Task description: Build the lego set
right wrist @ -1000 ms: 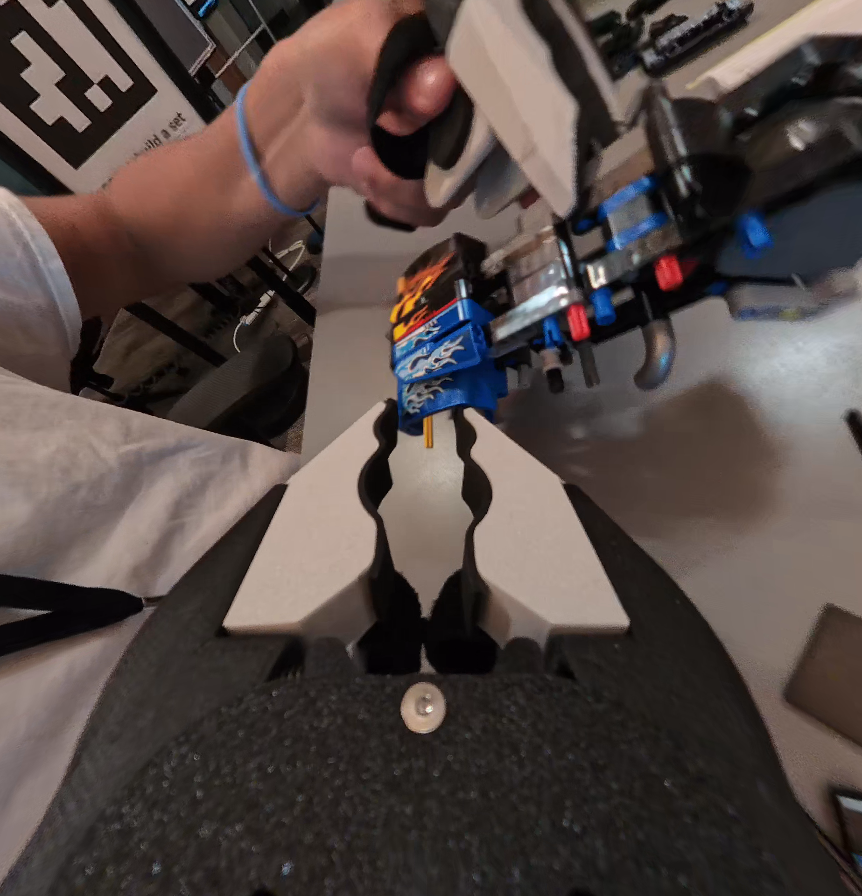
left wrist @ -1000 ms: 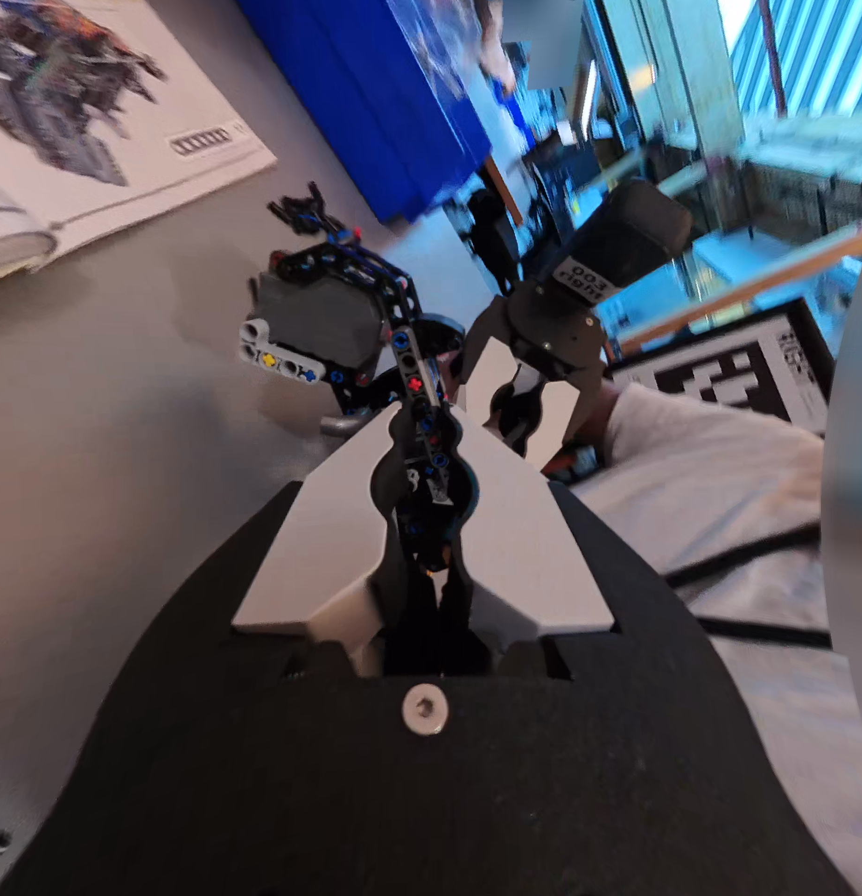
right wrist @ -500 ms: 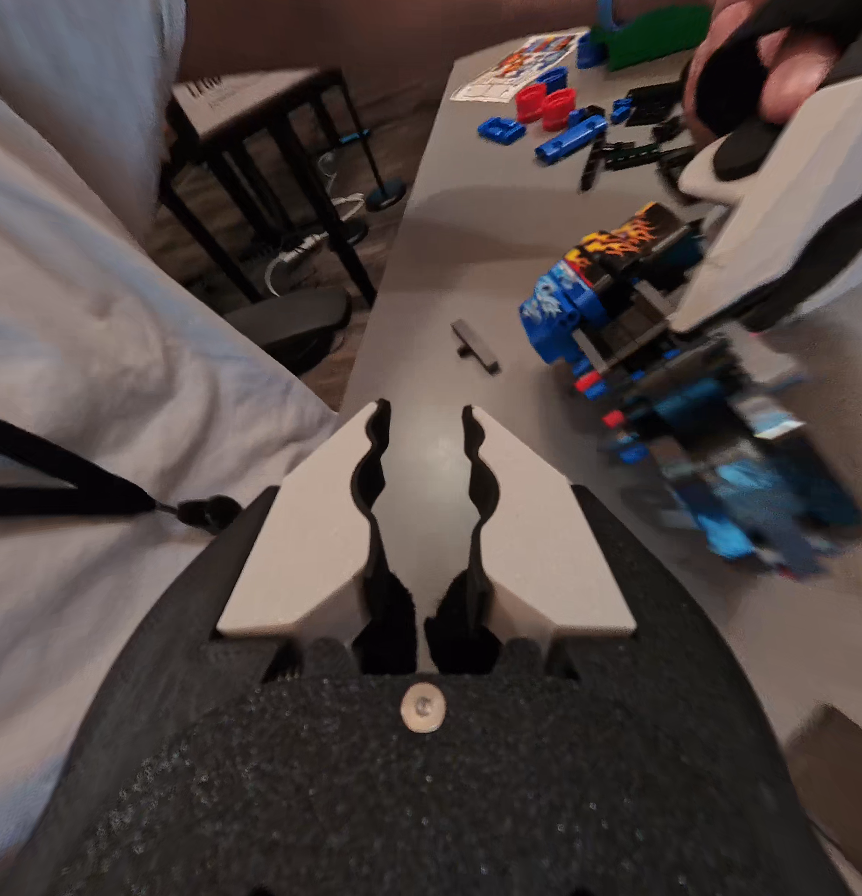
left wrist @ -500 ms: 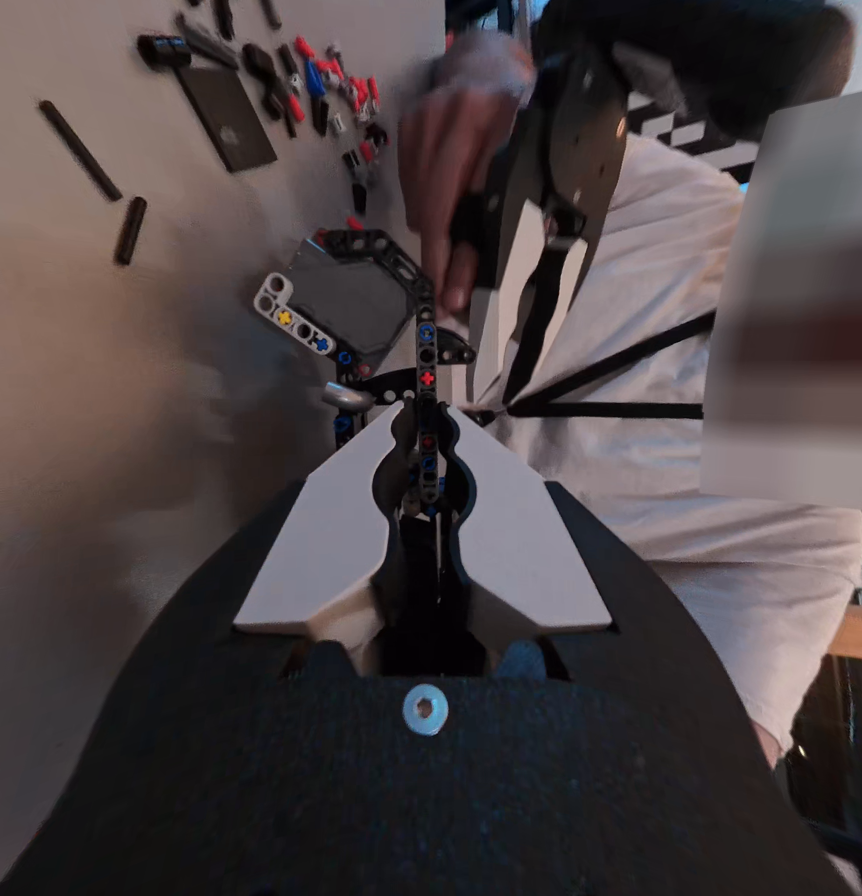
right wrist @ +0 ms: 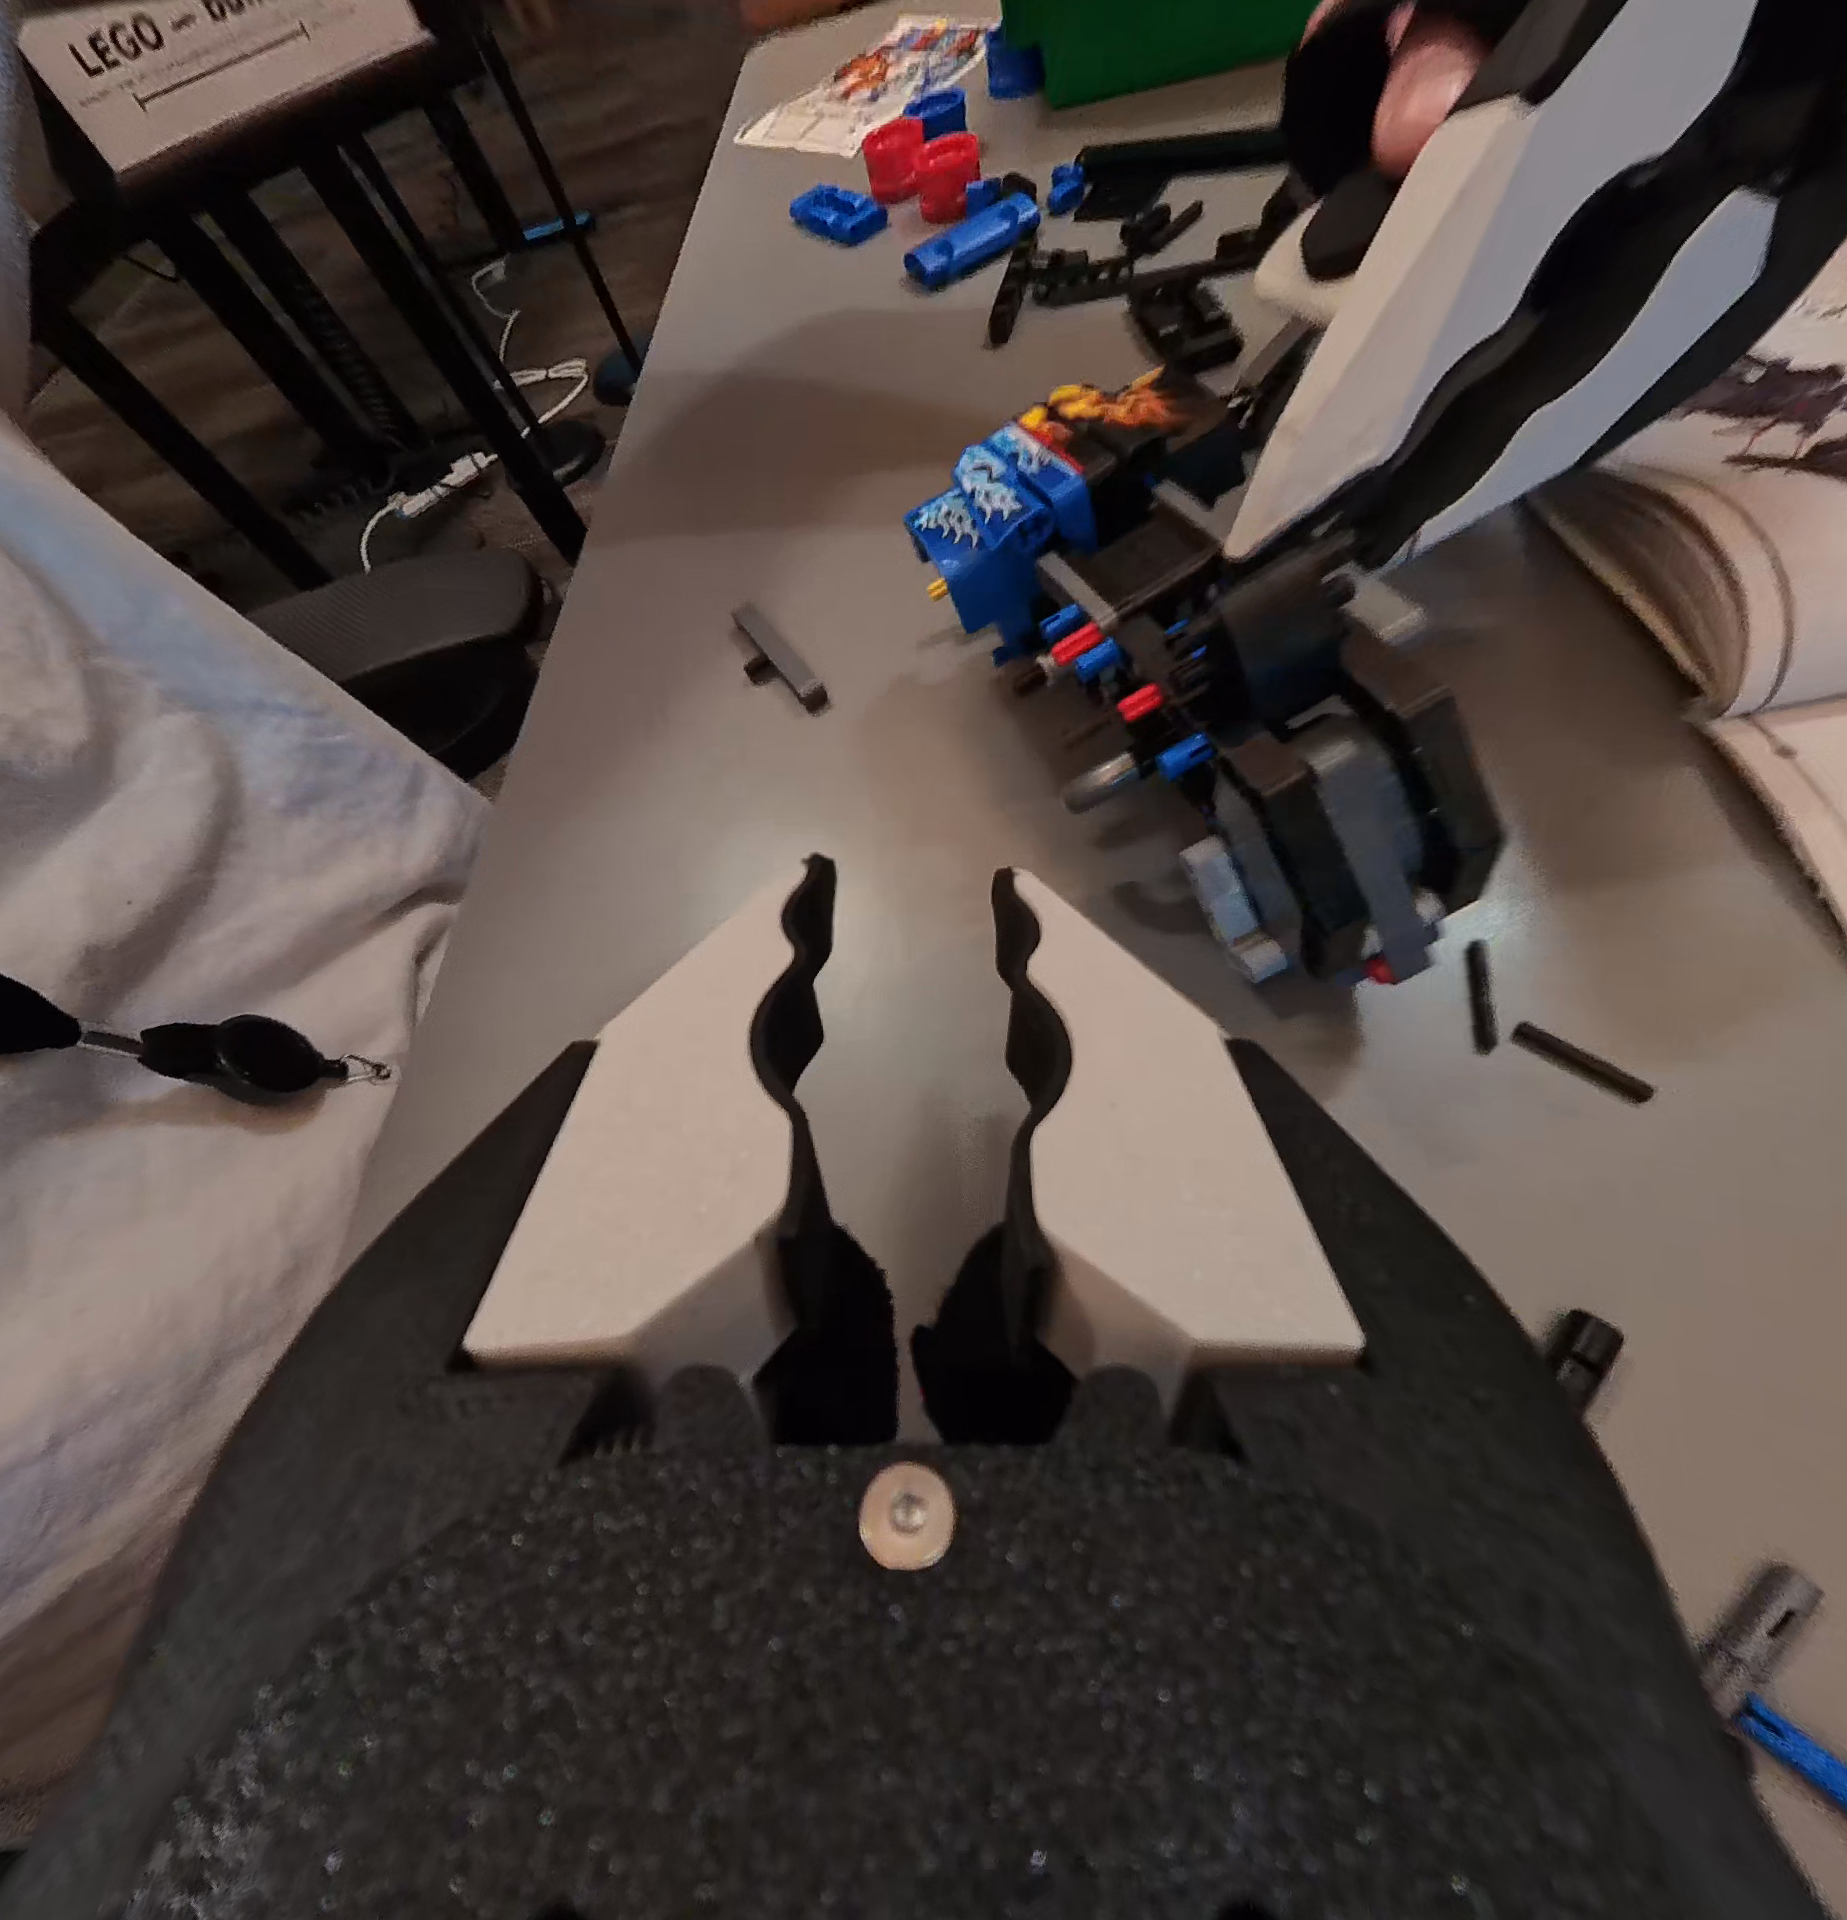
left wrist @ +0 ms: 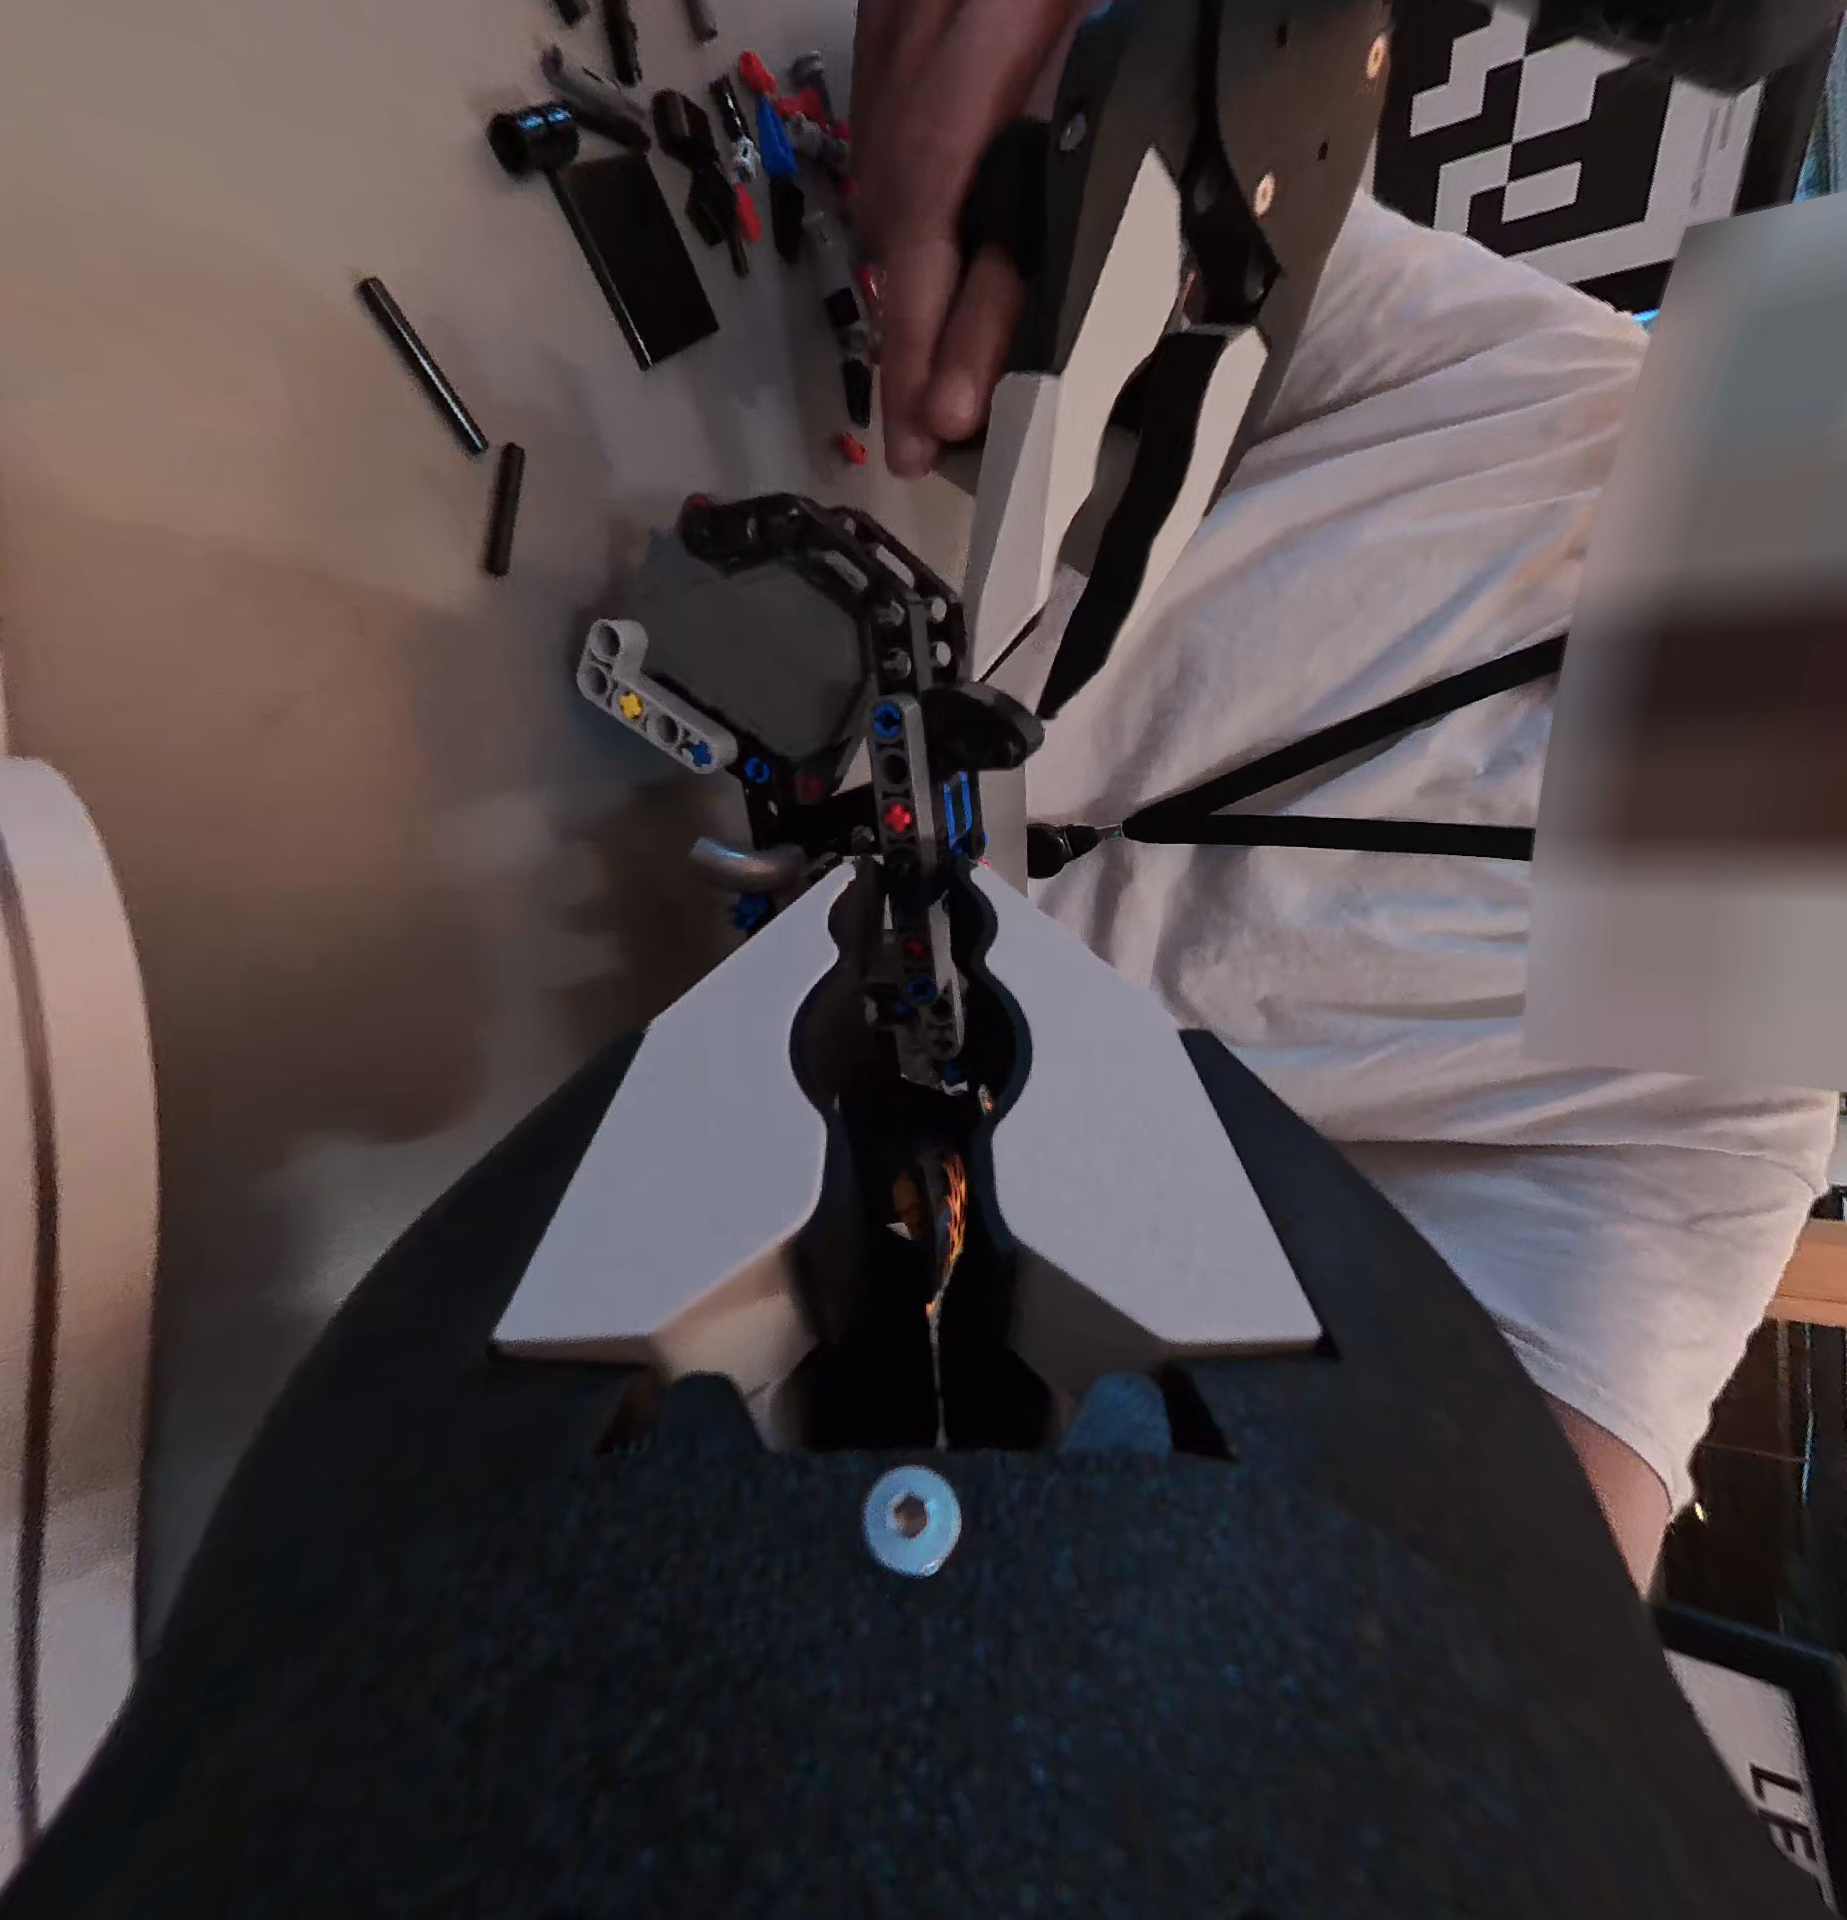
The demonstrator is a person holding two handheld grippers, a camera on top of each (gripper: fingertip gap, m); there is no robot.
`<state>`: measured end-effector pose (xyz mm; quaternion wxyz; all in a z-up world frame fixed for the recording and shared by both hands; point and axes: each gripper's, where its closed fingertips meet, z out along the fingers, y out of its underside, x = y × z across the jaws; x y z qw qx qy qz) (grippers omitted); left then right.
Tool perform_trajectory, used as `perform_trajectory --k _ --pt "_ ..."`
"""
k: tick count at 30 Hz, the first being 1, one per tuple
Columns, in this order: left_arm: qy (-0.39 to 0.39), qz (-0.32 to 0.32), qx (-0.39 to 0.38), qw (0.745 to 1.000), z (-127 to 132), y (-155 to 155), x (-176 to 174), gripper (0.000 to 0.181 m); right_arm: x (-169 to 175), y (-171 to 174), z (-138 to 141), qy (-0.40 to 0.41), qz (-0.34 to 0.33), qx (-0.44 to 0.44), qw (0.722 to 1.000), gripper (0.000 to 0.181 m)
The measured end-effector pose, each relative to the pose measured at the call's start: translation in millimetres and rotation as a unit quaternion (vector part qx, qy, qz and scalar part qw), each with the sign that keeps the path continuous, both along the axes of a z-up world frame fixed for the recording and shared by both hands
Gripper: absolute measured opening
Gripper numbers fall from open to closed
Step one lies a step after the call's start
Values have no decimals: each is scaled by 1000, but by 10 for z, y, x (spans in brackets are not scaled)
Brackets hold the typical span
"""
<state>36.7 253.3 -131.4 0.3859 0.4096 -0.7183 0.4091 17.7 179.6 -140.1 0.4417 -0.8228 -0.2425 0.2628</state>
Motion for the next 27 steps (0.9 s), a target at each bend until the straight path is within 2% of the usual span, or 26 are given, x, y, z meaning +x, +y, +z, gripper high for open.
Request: perform_trajectory --k 4,8,9,11,13,14,15,17,18,19,20,23,27 --pt "-7 -6 -1 1000 -35 31 23 14 108 55 151 14 -22 23 999 28" --pt "-39 31 9 999 -48 76 113 31 145 -1 181 33 -26 20 999 29" --pt "-56 53 14 997 -31 110 166 42 149 -13 178 31 -26 20 999 29" --pt "-103 149 -7 983 168 199 328 45 136 -30 185 29 -23 23 999 29" --pt "-179 255 -70 948 597 302 284 44 118 -40 205 24 -22 23 999 29" --pt "-222 298 -67 926 729 368 147 41 100 -48 225 25 -20 26 999 28" --pt "-265 329 -32 906 761 412 -57 33 77 -56 241 27 -17 28 999 28" --pt "-338 351 112 866 529 417 -530 25 27 -63 243 33 -11 20 999 28" --pt "-346 341 177 856 339 358 -781 25 6 -57 238 35 -10 18 999 28" --pt "-338 323 217 857 158 242 -1025 19 -15 -51 230 36 -8 18 999 28" --pt "-324 310 240 861 3 117 -1230 14 -39 -49 215 38 -6 16 999 28" --pt "-293 291 287 865 -339 -134 -1592 22 -100 -59 124 39 4 2 999 28" --pt "-286 275 321 860 -553 -241 -1642 30 -173 -78 40 30 18 -7 999 28"
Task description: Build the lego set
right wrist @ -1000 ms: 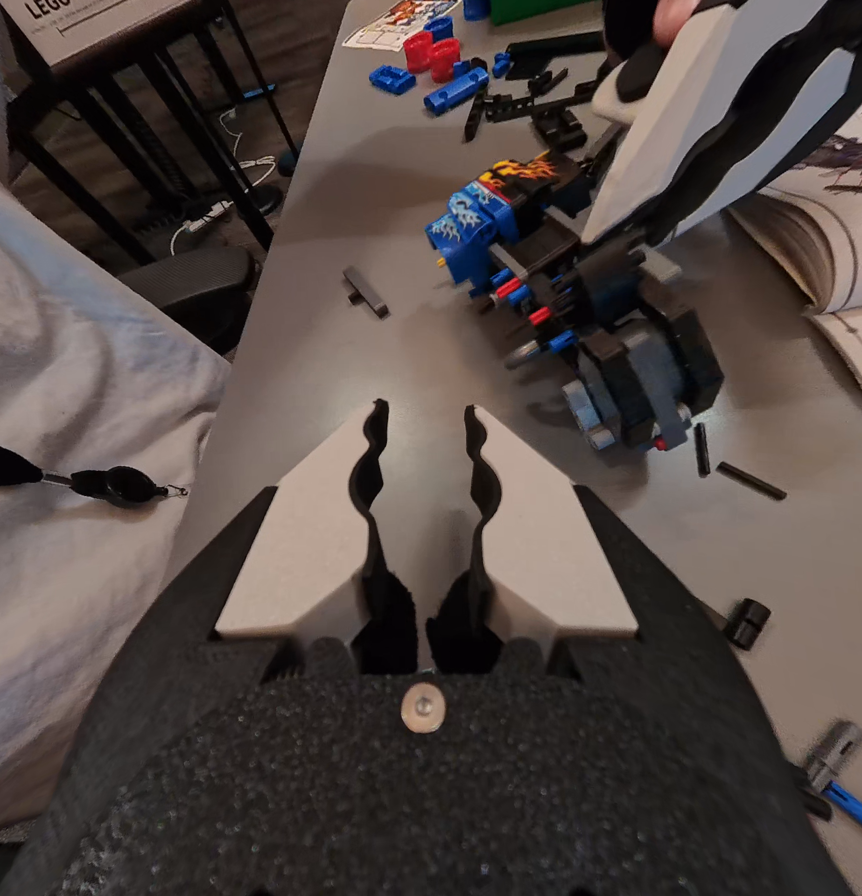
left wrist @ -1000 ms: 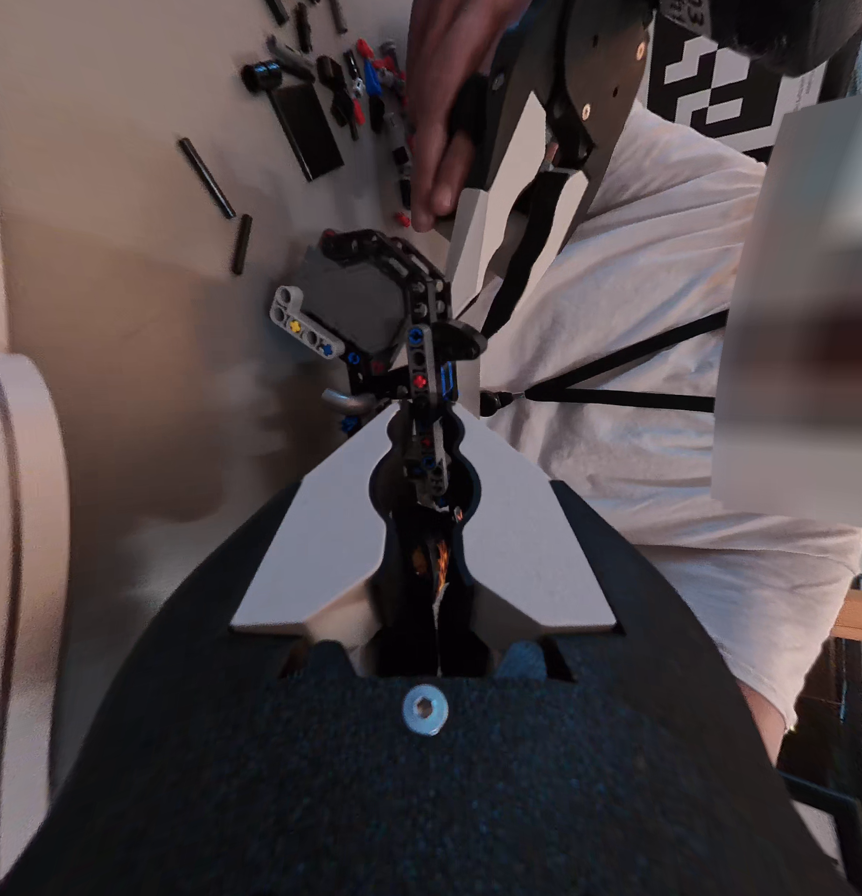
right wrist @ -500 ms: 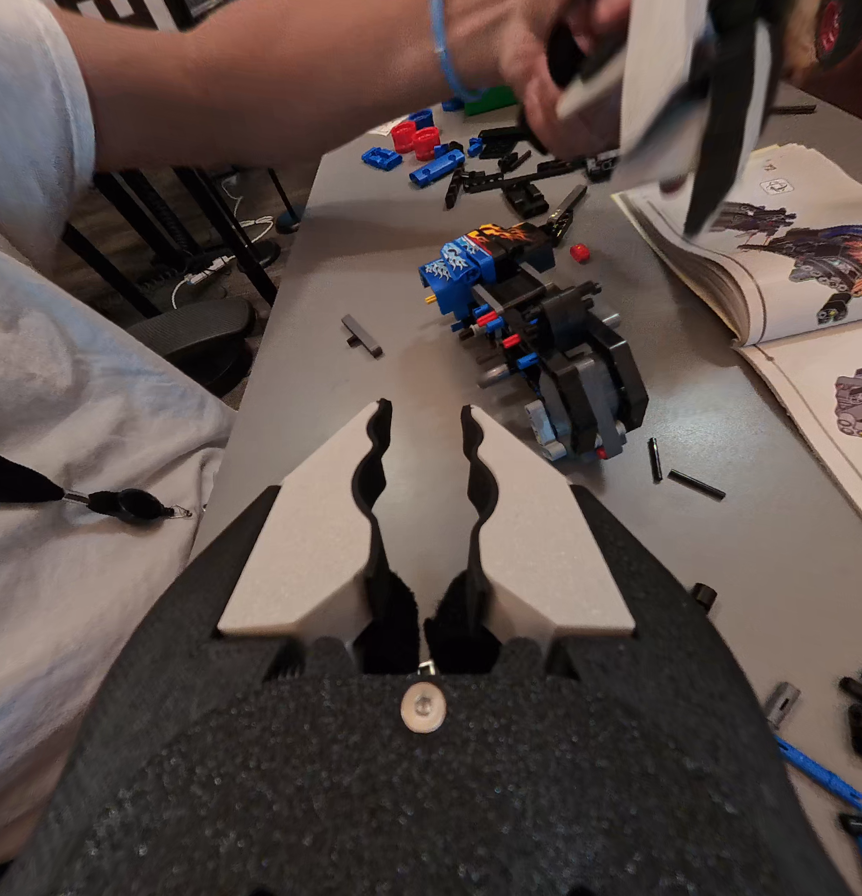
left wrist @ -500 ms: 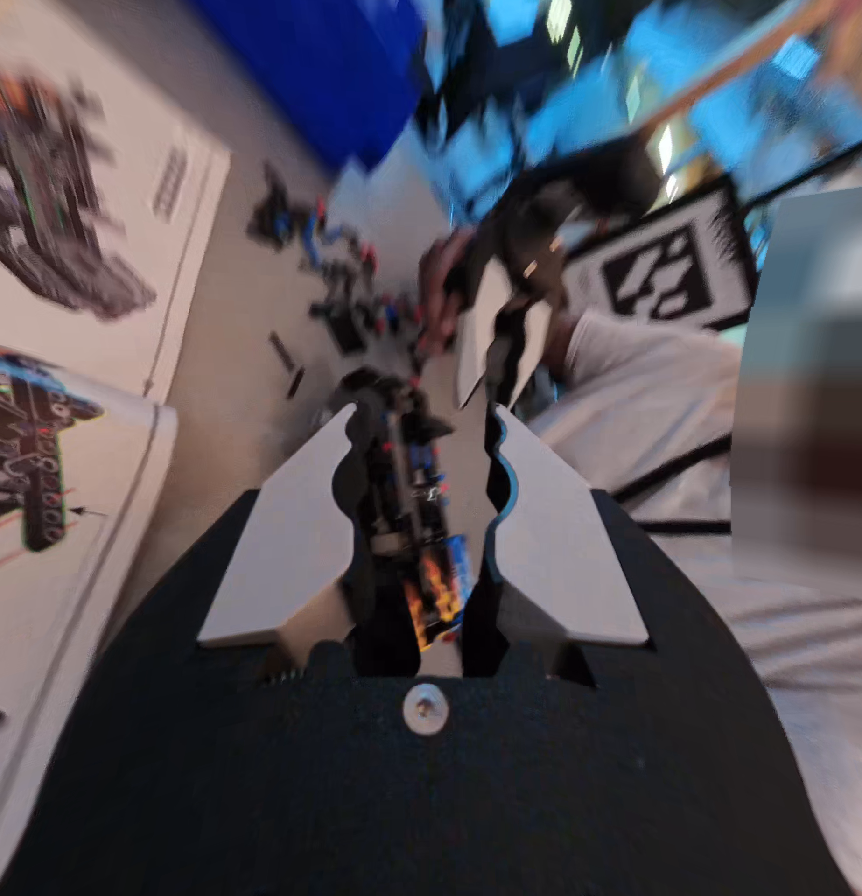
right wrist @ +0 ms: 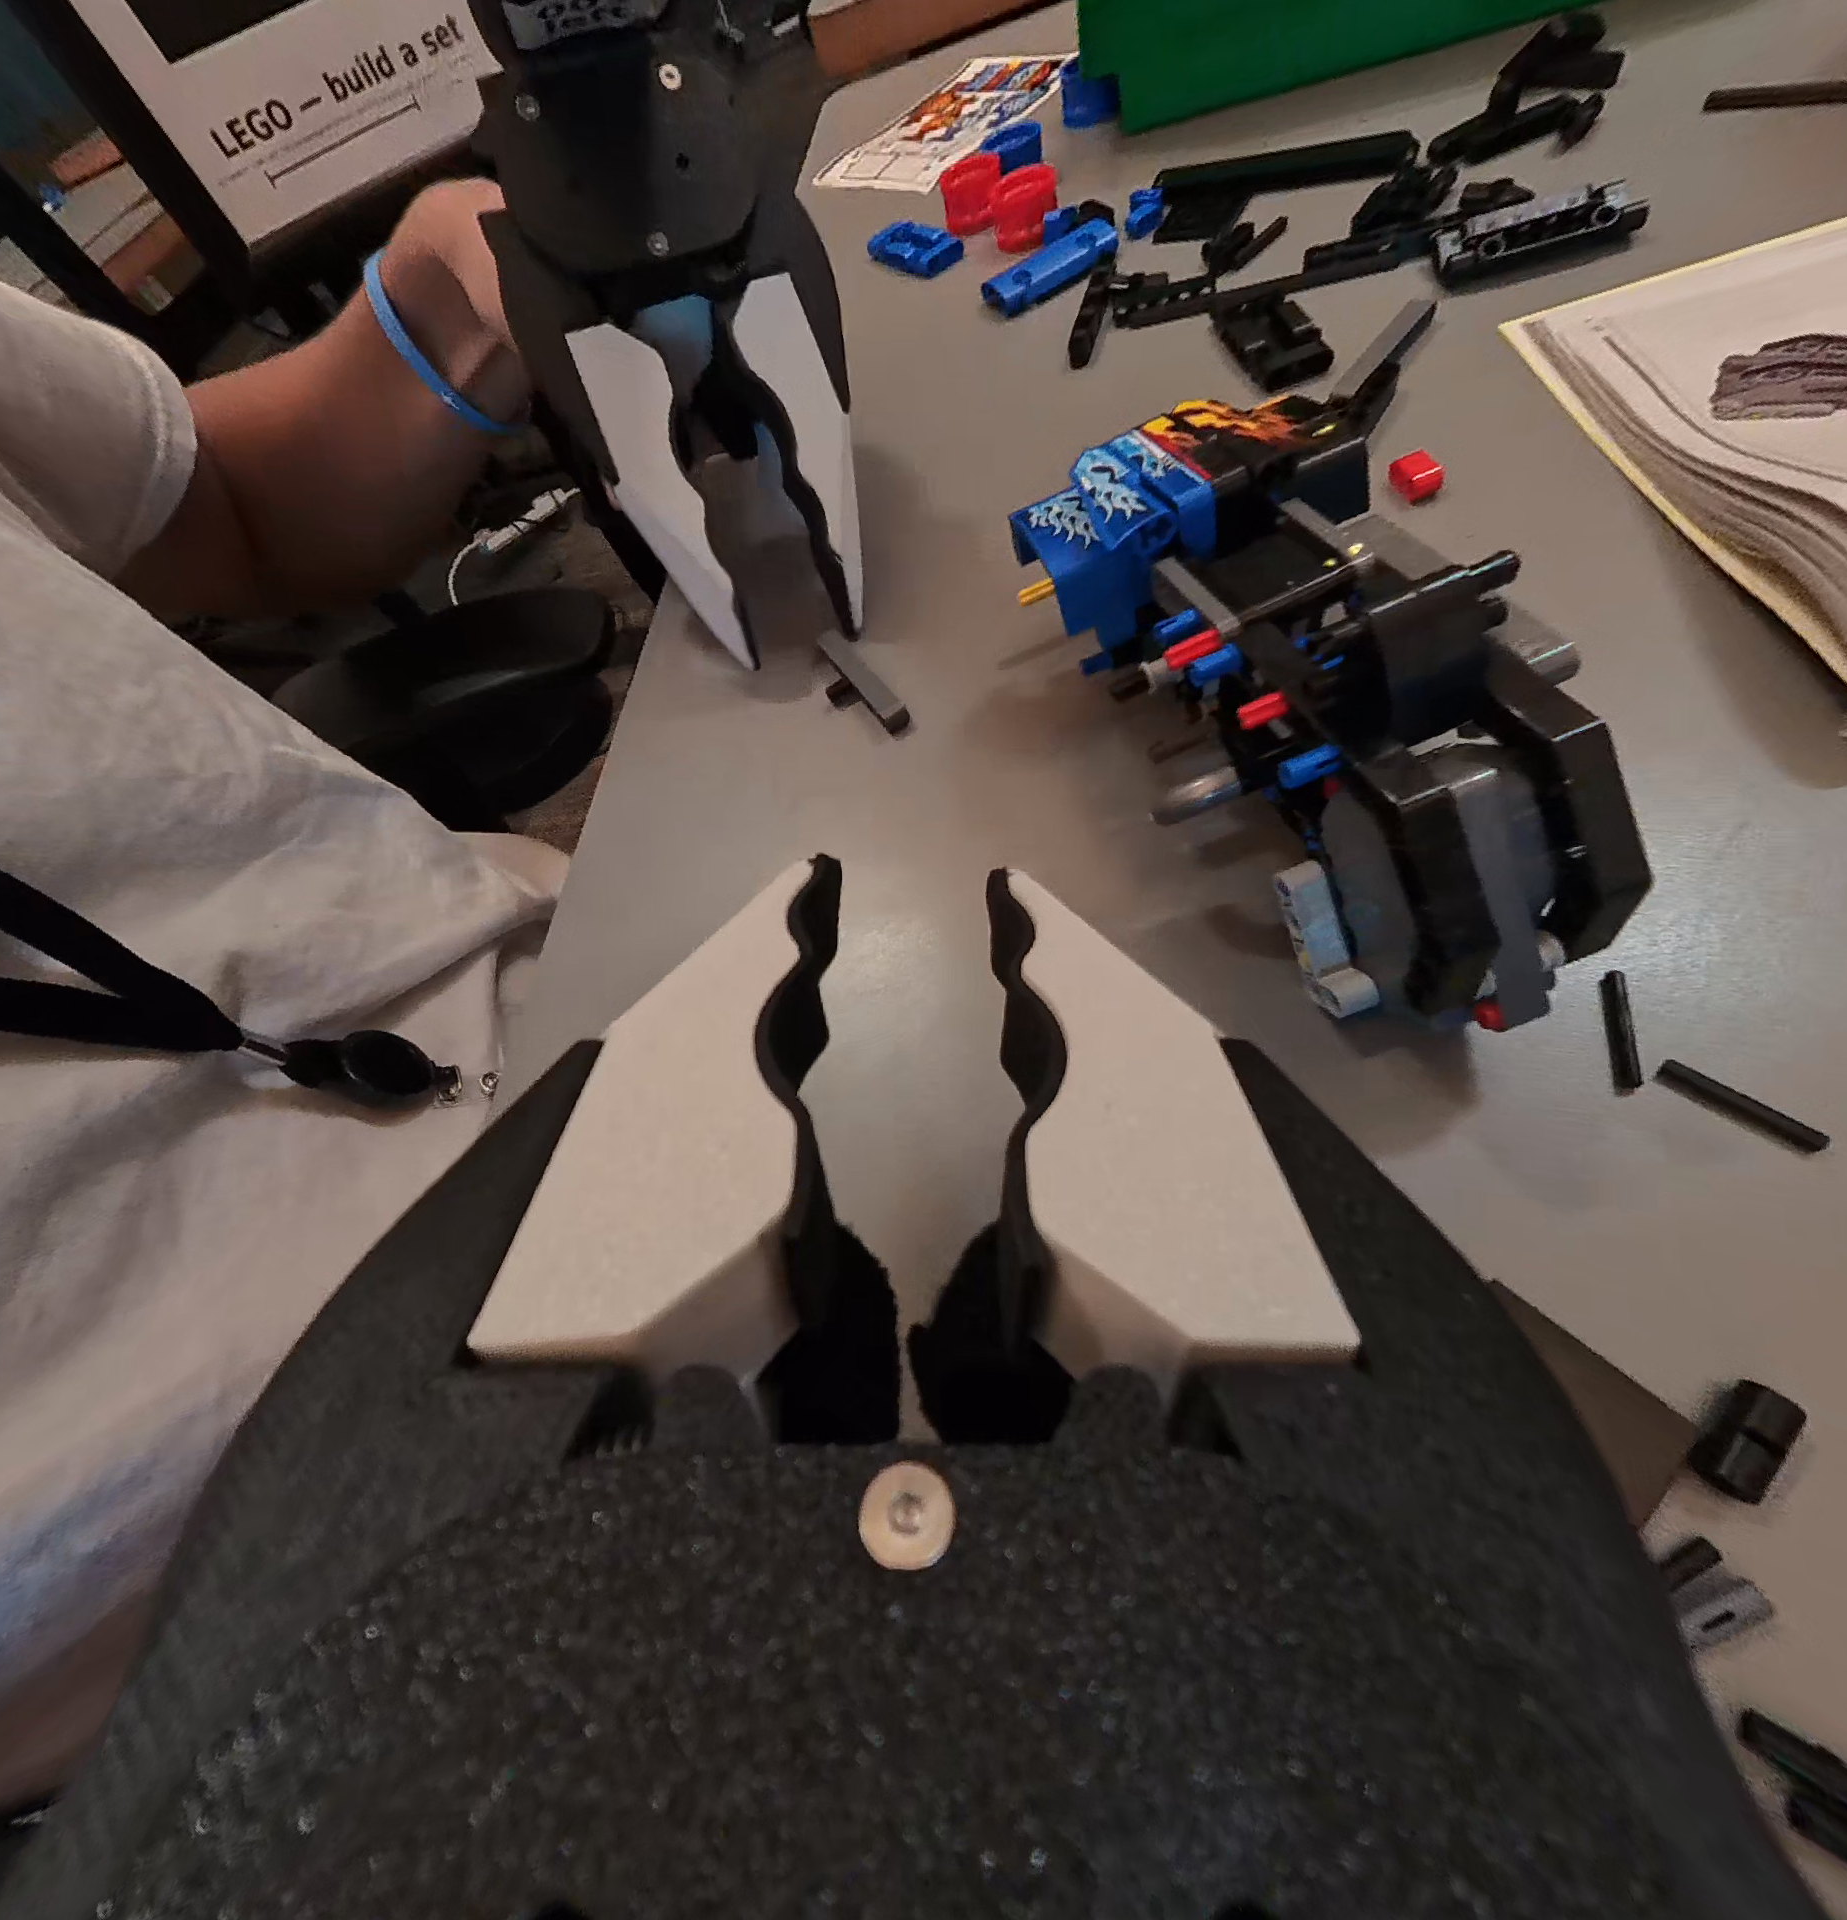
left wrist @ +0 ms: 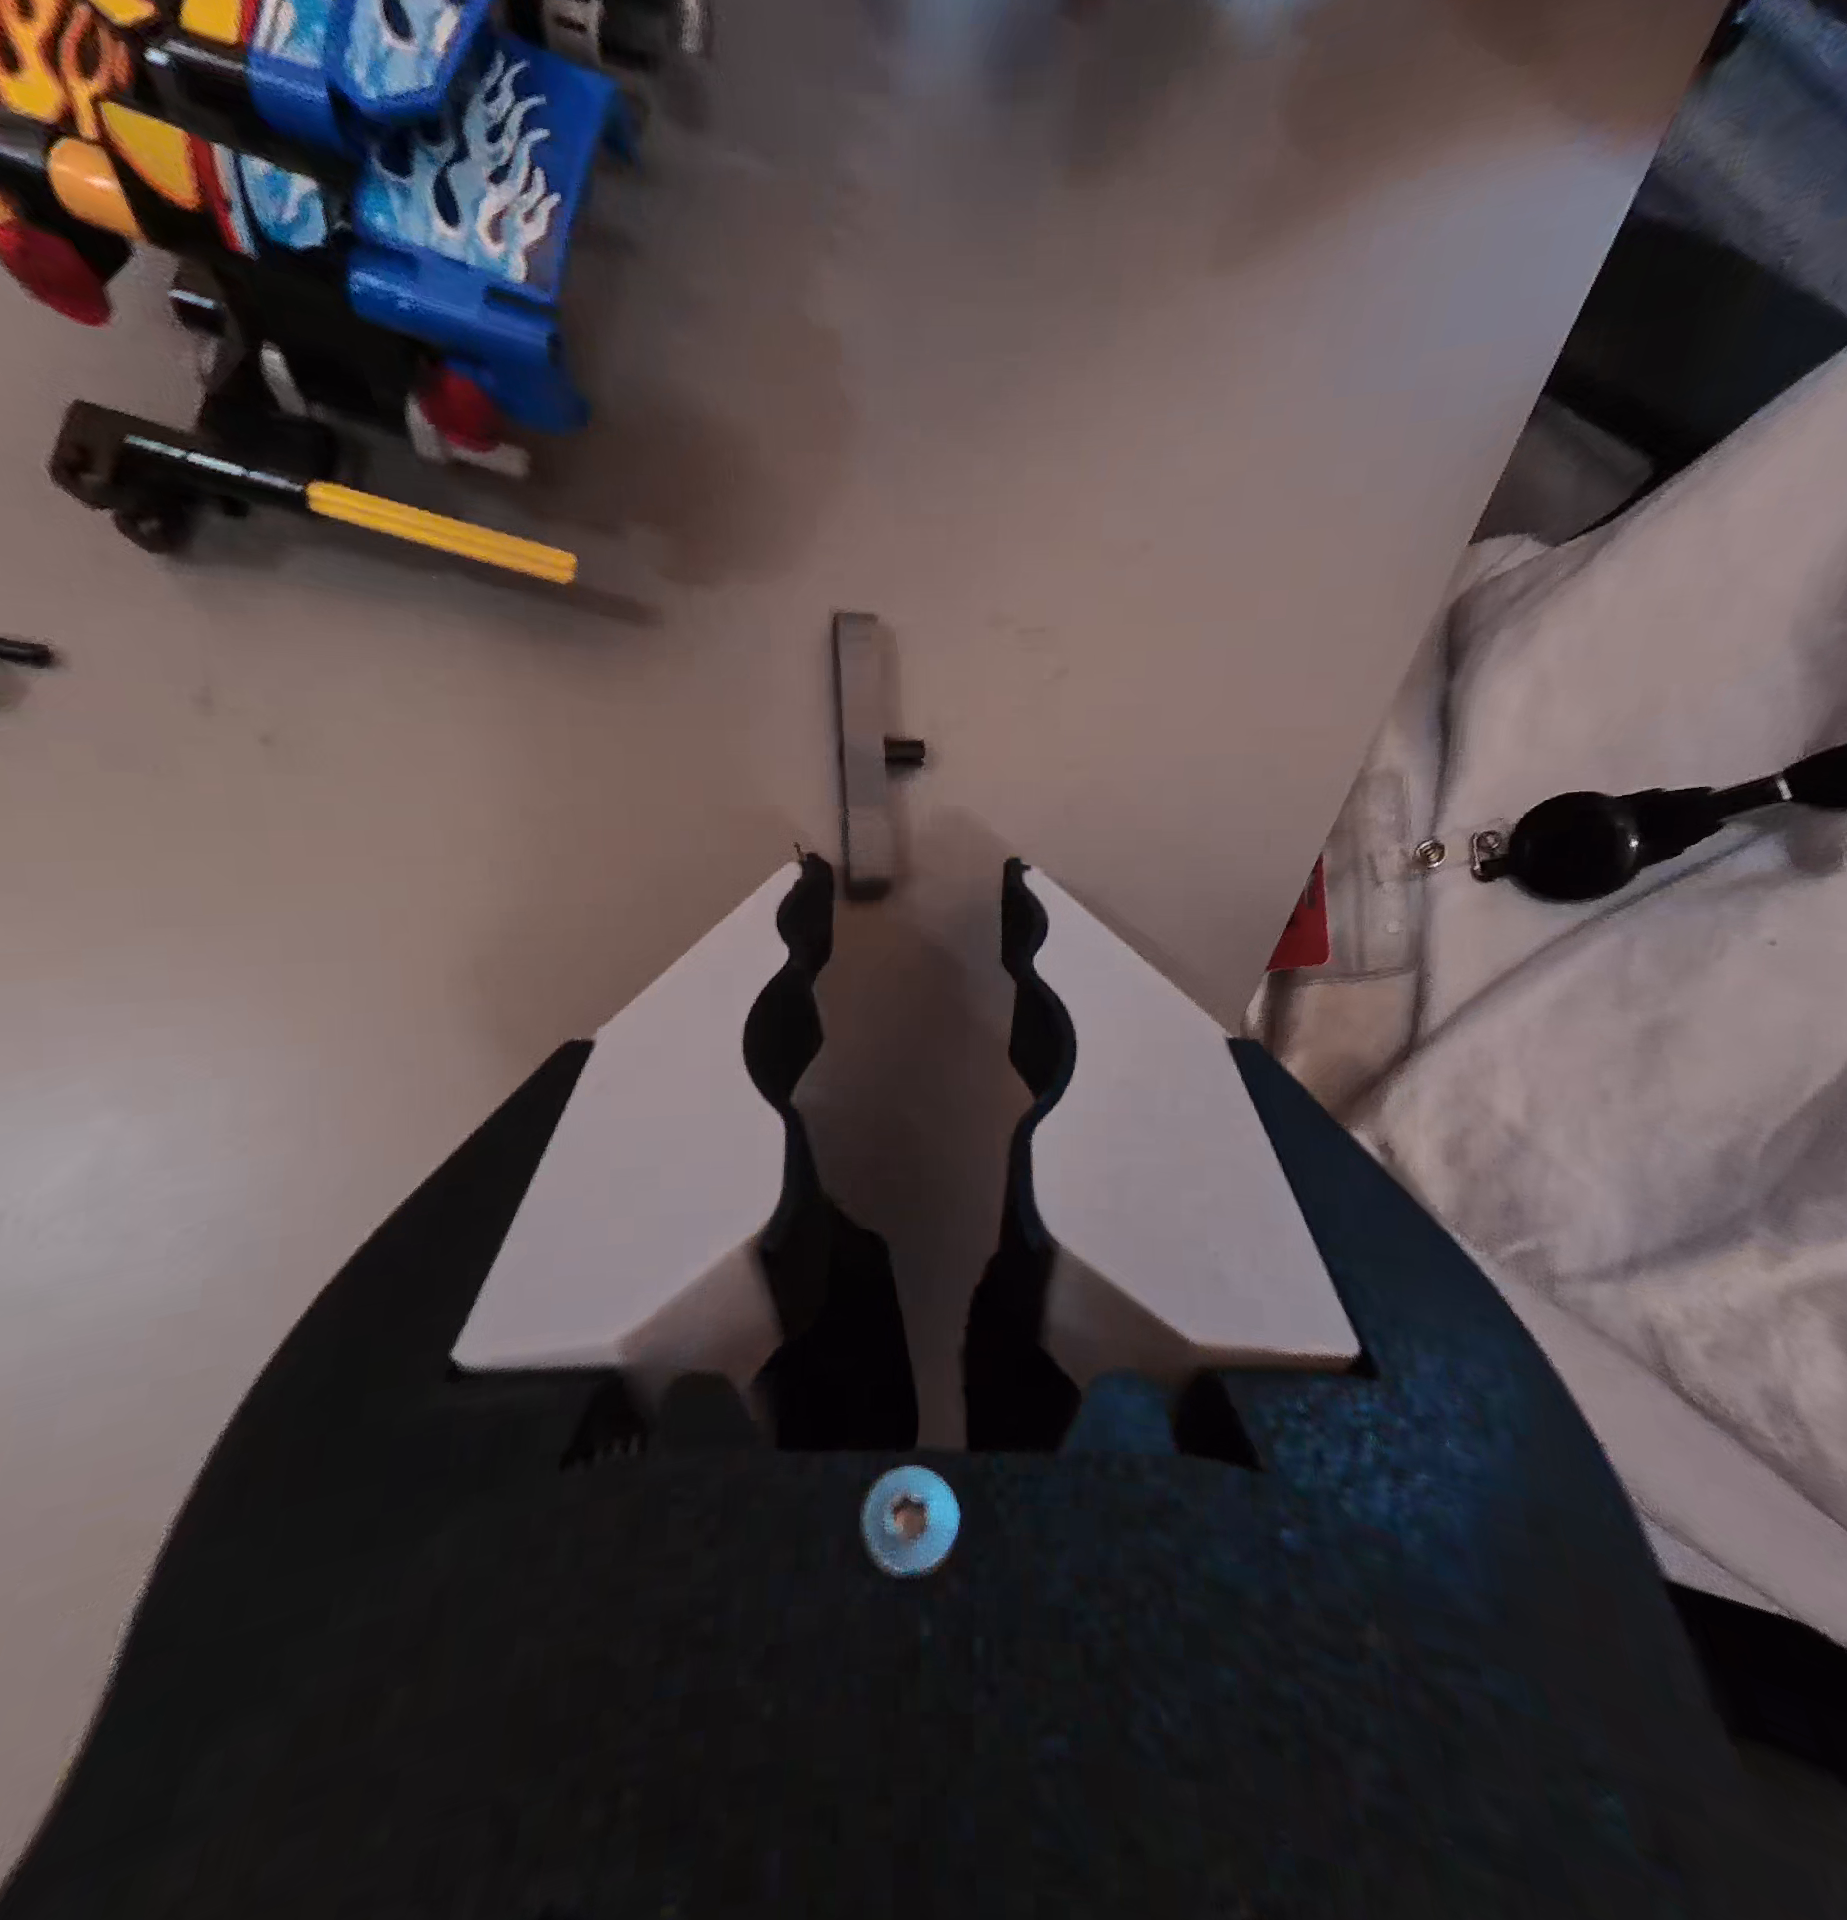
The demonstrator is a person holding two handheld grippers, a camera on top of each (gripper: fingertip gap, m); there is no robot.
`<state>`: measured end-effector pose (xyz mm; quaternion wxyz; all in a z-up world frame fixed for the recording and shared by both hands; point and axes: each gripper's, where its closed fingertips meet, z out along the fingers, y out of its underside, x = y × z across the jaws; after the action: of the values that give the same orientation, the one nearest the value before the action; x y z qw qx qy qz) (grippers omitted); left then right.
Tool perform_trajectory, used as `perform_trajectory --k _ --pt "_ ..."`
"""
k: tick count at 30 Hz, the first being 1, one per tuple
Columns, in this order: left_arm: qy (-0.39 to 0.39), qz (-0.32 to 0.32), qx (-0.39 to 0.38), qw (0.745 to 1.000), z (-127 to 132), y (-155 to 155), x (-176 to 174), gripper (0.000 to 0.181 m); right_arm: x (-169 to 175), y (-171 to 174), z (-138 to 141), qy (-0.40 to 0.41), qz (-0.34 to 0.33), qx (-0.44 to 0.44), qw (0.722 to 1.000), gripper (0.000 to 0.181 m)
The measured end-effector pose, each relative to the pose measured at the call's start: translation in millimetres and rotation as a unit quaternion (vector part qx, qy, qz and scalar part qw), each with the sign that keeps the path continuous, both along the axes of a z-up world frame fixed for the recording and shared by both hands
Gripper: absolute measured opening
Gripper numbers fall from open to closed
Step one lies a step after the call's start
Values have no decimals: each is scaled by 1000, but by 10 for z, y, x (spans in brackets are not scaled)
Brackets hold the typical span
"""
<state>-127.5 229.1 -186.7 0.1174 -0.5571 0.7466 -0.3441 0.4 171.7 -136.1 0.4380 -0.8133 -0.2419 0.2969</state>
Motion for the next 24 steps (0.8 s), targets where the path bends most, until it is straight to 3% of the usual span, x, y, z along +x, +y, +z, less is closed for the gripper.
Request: perform_trajectory --k 2,4,15,20,24 --pt "-3 -1 -3 1000 -7 -22 41 25 -20 -7 -3 -3 3 1 1000 28" --pt "-7 -2 20 1000 -30 27 62 7 -28 -22 0 -7 6 3 1000 28" --pt "-95 -23 26 995 211 -107 454 6 288 44 133 -65 -38 65 995 32" --pt "-106 -28 54 993 343 -71 664 6 421 104 92 -106 -53 96 988 56" --pt "-89 -39 90 991 441 -21 788 6 516 137 -51 -182 -43 59 981 67"
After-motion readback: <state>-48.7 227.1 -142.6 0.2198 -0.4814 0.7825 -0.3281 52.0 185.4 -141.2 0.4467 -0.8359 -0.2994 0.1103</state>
